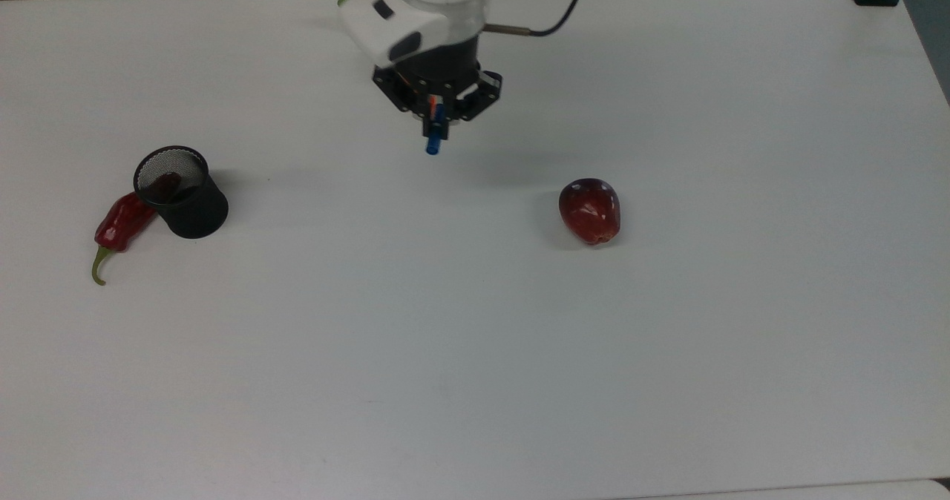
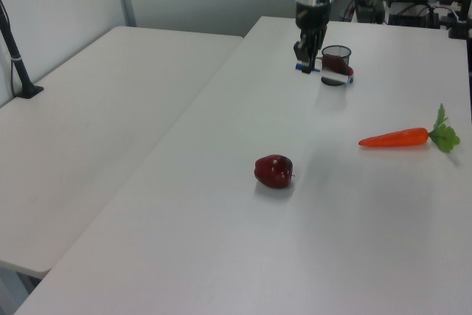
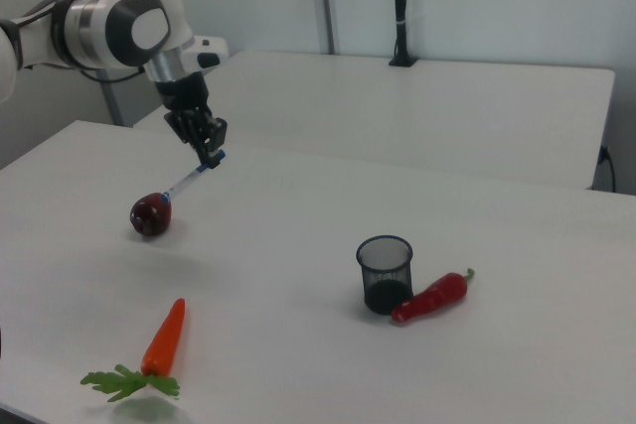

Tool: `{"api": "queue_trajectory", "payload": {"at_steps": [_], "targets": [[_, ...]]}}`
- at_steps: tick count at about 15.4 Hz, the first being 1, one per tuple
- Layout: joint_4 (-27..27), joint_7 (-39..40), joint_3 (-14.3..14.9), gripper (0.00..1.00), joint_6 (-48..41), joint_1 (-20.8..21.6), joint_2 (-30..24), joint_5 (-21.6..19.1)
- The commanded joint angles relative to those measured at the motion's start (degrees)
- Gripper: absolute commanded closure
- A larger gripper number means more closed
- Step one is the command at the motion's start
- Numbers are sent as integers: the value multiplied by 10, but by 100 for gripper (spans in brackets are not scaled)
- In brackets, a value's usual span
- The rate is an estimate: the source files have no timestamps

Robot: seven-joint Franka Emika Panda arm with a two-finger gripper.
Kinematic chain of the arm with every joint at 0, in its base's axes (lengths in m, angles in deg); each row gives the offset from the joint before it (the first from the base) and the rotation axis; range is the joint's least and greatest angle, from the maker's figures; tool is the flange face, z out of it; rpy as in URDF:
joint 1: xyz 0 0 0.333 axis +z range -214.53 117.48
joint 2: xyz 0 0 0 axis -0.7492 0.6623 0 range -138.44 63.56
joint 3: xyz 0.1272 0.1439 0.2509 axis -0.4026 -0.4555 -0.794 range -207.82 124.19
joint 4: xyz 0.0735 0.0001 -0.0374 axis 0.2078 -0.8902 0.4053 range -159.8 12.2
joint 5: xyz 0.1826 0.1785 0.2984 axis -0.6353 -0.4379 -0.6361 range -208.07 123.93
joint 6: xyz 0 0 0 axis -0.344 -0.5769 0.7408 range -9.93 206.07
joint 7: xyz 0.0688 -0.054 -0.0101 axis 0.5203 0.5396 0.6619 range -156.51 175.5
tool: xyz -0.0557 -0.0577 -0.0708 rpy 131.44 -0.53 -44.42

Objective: Place marker
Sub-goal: 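Lift the marker and carry it toward the black mesh pen cup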

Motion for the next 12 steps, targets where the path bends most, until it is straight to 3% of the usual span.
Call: {"api": "queue_trajectory", "payload": {"at_steps": [1, 6, 12], "targets": [[11, 24, 6, 94, -11, -47, -5, 5], [11, 91, 6, 94, 11, -137, 0, 10], [3, 141, 6, 93, 182, -213, 7, 17]]}}
